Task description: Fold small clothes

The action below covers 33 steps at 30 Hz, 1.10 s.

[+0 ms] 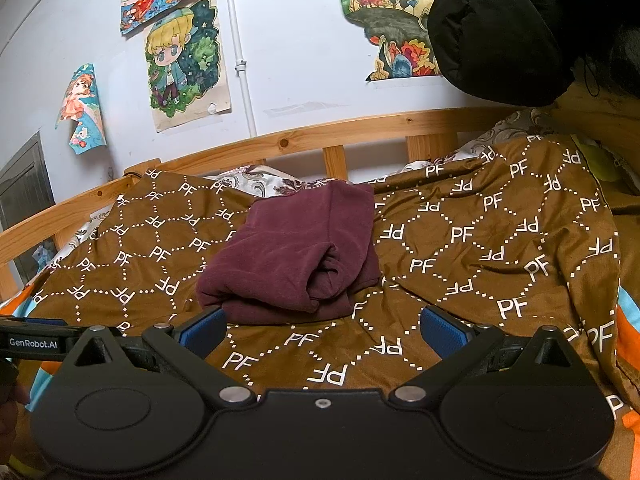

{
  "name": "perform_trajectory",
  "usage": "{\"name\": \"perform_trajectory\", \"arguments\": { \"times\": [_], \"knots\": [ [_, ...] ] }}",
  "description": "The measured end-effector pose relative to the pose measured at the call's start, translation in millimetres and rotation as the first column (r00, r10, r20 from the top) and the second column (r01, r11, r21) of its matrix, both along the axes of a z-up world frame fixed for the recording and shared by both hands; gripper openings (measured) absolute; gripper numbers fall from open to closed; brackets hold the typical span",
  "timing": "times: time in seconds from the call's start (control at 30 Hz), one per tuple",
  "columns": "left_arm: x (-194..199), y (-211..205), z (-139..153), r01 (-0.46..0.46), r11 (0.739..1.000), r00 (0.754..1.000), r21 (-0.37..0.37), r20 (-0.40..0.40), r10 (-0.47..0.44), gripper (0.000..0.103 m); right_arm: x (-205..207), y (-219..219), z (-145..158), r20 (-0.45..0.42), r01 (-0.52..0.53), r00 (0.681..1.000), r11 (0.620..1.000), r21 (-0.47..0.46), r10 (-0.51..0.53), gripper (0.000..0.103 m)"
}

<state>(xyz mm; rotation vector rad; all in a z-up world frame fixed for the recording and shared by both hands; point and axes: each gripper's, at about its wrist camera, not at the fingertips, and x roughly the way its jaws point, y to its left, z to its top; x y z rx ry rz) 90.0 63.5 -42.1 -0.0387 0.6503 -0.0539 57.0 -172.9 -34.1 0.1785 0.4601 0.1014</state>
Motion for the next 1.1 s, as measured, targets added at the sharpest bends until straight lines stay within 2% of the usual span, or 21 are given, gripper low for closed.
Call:
{"name": "perform_trajectory", "arguments": {
  "times": [0.33, 0.53, 0.63, 1.1],
  "knots": [
    [-0.6, -0.8, -0.4, -0.004, 1.000, 1.000, -0.002, -0.009, 0.004, 0.102, 0.2, -1.2, 0.0, 0.000, -0.001, 1.000, 1.000, 0.000, 0.001, 0.102],
    [6.1, 1.7, -1.9, -0.043, 0.999, 0.997, -0.011, -0.065, 0.042, 0.102, 0.2, -1.5, 0.0, 0.000, -0.001, 1.000, 1.000, -0.001, 0.001, 0.102],
    [4.7, 4.8, -3.1, -0.076, 0.997, 0.996, -0.009, -0.052, 0.075, 0.102, 0.1, -0.5, -0.3, 0.000, 0.003, 1.000, 1.000, -0.002, -0.003, 0.102],
    [10.2, 18.6, -6.4, -0.115, 0.992, 0.990, -0.061, -0.091, 0.109, 0.102, -0.8, 2.6, -0.3, -0.003, 0.019, 1.000, 1.000, -0.006, -0.019, 0.102]
  ]
}}
